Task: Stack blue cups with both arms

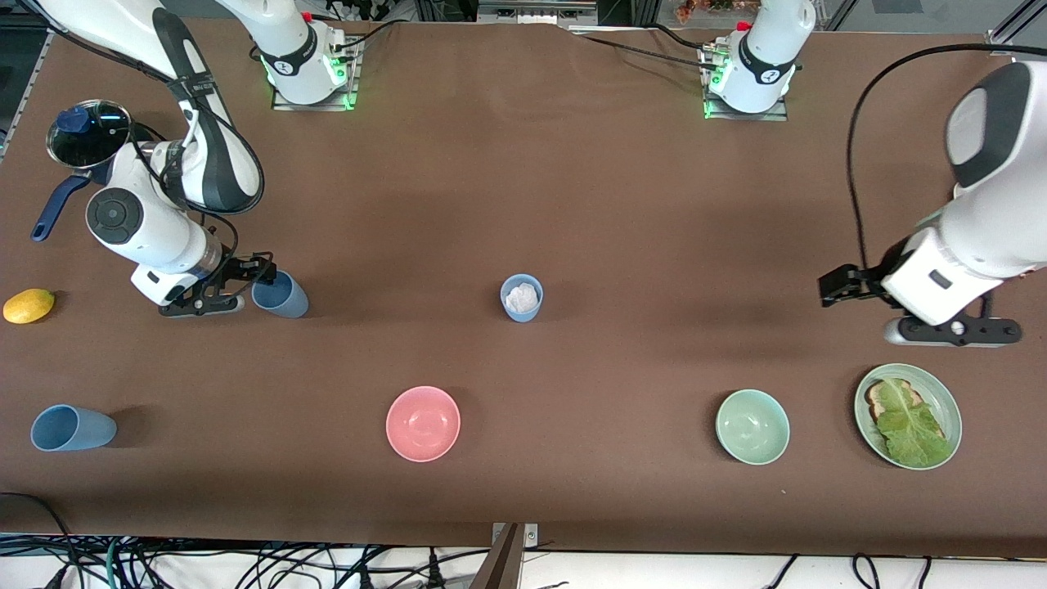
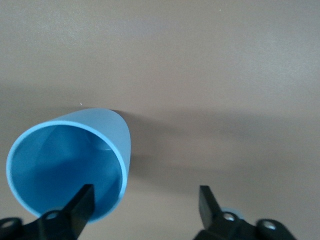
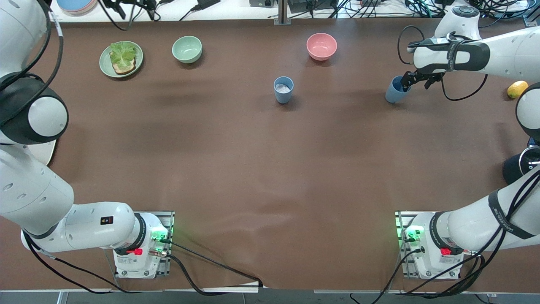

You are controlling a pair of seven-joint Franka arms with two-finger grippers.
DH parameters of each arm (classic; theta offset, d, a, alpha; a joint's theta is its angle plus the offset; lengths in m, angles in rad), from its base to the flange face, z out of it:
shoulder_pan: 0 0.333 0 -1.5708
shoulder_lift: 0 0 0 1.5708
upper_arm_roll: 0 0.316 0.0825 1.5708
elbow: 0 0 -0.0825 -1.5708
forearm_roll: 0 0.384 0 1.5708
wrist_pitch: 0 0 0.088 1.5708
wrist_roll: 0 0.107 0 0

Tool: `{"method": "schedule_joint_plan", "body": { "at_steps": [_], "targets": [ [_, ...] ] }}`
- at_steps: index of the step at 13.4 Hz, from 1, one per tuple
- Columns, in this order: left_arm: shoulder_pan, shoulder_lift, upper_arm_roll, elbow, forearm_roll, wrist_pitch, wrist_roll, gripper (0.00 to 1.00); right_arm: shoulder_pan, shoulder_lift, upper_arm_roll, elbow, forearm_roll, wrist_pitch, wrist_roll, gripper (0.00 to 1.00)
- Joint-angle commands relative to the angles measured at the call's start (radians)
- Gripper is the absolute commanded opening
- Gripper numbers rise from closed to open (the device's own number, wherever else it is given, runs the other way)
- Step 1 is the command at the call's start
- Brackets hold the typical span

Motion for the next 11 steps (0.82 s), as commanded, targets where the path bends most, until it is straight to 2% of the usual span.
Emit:
{"method": "schedule_joint_plan", "body": {
  "at_steps": [1,2,4,11],
  "targets": [
    [0.06,-0.029,-0.016,0.013,-0.02,-0.068,0.111,1.0,0.004,0.007,0.002,0.005,0.018,0.014,0.002,0.18],
    [0.067,-0.029,-0.01,0.057,-0.02,-0.11,0.134,1.0,0.004,0.007,0.002,0.005,0.026,0.014,0.002,0.0],
    [0.071,-0.027,-0.004,0.116,-0.018,-0.161,0.156,1.0,0.006,0.01,0.004,0.014,0.055,0.012,0.002,0.0],
    [0.077,-0.044,0.003,0.119,-0.012,-0.194,0.212,1.0,0.039,0.03,0.004,0.063,0.061,-0.002,0.039,0.0]
  ]
}}
